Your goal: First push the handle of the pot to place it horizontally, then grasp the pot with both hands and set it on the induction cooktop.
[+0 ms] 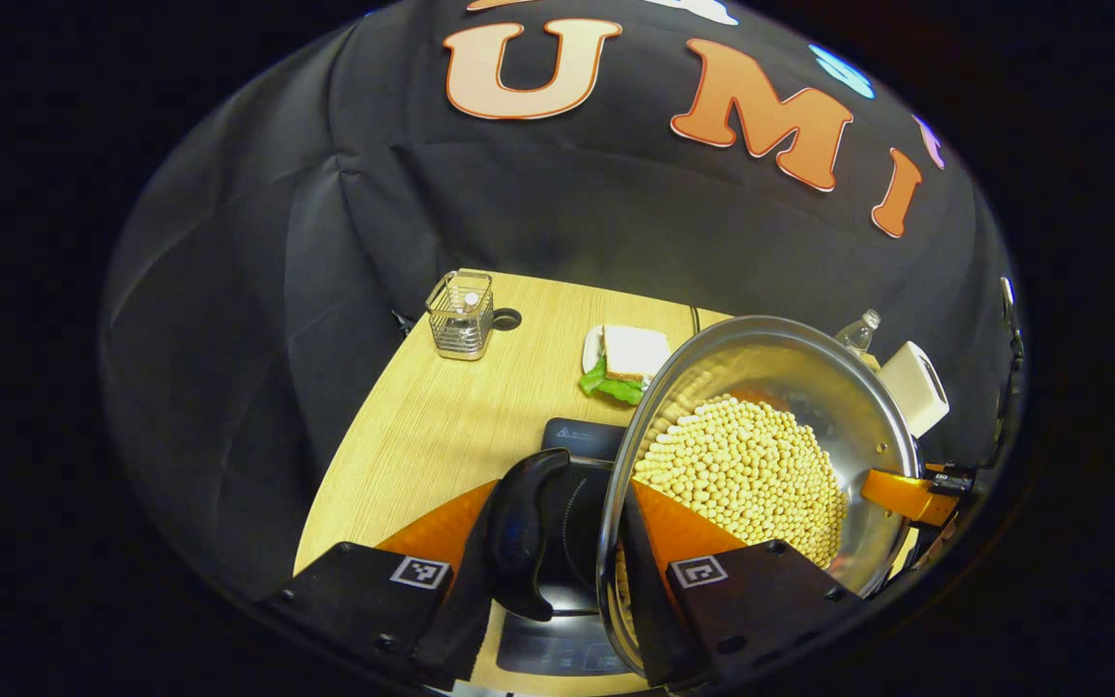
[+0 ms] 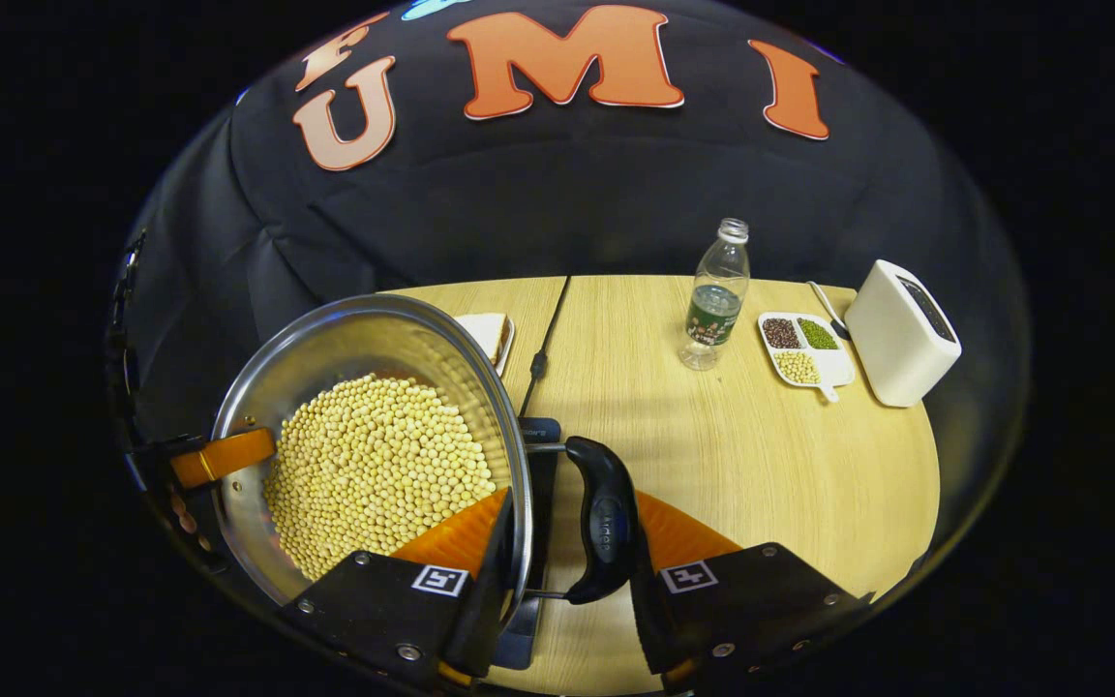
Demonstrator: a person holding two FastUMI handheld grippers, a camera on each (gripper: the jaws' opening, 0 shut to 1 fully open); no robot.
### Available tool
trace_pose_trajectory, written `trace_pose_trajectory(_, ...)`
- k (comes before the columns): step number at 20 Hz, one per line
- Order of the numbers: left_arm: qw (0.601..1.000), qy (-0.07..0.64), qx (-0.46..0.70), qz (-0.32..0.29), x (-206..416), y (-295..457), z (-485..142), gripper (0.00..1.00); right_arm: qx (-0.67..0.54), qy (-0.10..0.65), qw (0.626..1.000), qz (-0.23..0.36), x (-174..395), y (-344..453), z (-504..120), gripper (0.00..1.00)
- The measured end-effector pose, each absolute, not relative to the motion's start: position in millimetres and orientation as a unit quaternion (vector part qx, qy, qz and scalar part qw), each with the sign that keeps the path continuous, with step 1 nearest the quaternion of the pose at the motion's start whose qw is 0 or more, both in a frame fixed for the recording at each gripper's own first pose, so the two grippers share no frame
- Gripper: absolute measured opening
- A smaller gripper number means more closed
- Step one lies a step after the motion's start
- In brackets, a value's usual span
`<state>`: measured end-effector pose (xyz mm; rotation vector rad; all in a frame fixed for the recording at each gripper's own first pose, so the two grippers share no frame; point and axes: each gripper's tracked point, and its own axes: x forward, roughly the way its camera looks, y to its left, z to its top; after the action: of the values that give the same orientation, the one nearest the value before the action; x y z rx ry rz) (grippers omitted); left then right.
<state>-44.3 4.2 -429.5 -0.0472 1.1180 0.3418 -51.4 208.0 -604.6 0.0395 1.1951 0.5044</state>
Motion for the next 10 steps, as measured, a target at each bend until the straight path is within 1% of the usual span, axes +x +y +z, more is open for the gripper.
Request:
trace_pose_trajectory(2, 0.830, 0.533, -0.028, 0.161, -45, 5, -431, 0.67, 0.012, 0.563, 0.793, 0.232, -50, 208, -601, 0.58)
trace_pose_trajectory(3, 0.829, 0.535, -0.029, 0.161, -44, 7, -431, 0.69, 0.010, 0.566, 0.791, 0.231, -49, 206, -597, 0.58)
trace_pose_trajectory(6, 0.825, 0.539, -0.038, 0.163, -45, 9, -429, 0.69, 0.007, 0.571, 0.789, 0.227, -46, 205, -593, 0.58)
trace_pose_trajectory(7, 0.823, 0.542, -0.043, 0.164, -45, 9, -430, 0.67, 0.003, 0.571, 0.789, 0.227, -46, 204, -592, 0.58)
trace_pose_trajectory(8, 0.822, 0.543, -0.044, 0.163, -46, 10, -431, 0.69, 0.001, 0.573, 0.788, 0.226, -46, 203, -591, 0.58)
trace_pose_trajectory(10, 0.820, 0.547, -0.044, 0.162, -45, 10, -430, 0.69, 0.003, 0.579, 0.784, 0.222, -46, 203, -589, 0.58)
